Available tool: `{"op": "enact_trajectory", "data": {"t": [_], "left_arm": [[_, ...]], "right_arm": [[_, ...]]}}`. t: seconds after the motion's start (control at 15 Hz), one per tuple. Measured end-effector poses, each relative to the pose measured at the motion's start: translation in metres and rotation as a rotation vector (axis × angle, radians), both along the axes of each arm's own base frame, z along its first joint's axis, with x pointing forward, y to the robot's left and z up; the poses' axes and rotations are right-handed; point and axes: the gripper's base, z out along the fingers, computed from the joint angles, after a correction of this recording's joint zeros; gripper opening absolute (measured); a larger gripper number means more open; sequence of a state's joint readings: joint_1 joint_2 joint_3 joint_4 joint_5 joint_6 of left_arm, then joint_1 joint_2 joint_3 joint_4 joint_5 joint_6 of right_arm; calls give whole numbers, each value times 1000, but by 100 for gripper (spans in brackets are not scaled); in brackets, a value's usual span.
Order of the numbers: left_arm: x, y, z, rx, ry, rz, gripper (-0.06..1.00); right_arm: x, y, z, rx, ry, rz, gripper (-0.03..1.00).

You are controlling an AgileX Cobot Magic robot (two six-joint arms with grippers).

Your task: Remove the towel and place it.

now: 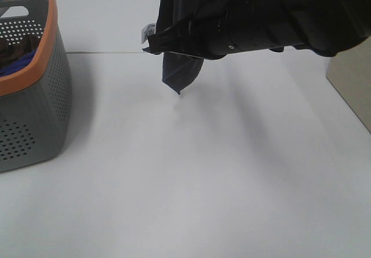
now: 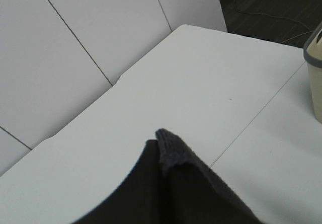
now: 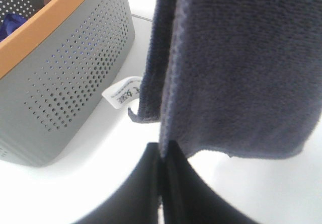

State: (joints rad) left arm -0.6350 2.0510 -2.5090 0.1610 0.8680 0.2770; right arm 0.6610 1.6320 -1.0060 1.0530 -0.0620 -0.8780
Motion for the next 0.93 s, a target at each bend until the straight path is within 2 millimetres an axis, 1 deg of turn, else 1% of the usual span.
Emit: {"op": "enact_trajectory", "data": {"t": [0.13,0.2,0.4,0.53,0.6,0.73,0.8,0.93], "left_arm": [[0,3,-3,45,21,26,0],[1,4,-7,66,45,33,0],[4,0,-18,77,97,25,0],[5,-2,-22,80,114,22,0],[5,-2,-23,84,122,23,0],[6,-2,-27,97,150,25,0],[5,-2,-28,102,158,26,0],[6,-2,-29,105,159,27,0]], "right_arm": [[-3,-12,8,37,38,8,0],[3,-35,13,86,123,-1,0],[13,-78,10,133,303,-26,0],[17,-101,11,112,405,-45,0],[18,-106,13,97,422,-51,0],[23,-123,25,-13,438,-72,0],[26,-128,34,-86,426,-76,0],[34,-137,56,-220,364,-110,0]]}}
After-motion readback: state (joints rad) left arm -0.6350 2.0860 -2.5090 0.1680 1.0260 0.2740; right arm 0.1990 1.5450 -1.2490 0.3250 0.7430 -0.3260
